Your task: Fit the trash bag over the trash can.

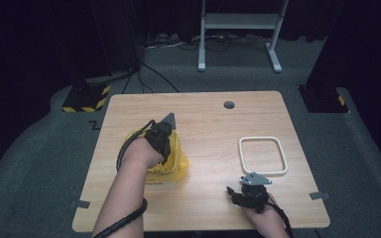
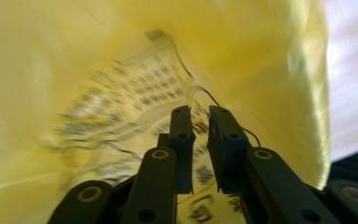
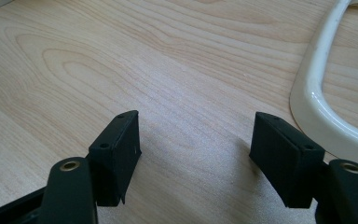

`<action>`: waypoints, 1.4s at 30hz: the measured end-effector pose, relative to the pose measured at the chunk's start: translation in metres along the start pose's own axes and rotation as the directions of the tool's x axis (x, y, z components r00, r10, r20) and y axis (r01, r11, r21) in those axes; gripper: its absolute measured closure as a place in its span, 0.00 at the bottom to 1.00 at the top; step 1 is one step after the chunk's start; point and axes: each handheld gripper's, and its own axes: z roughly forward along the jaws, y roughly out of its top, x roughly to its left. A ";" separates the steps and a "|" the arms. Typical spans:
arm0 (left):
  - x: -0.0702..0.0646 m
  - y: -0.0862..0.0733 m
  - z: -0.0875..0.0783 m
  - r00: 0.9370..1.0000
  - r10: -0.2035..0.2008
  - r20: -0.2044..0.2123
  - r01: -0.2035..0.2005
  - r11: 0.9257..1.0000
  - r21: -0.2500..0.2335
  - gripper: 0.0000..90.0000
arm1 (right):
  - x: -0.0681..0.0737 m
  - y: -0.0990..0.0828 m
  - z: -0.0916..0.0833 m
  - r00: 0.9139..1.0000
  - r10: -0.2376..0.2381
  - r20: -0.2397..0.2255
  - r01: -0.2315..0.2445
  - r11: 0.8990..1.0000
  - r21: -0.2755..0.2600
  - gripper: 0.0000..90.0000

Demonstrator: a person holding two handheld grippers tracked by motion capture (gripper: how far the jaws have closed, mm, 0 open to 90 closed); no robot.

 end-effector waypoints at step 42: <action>0.076 0.020 0.030 0.966 -0.075 -0.246 0.077 0.997 -0.004 1.00 | 0.000 0.000 0.000 1.000 0.003 -0.005 -0.003 1.000 -0.001 0.38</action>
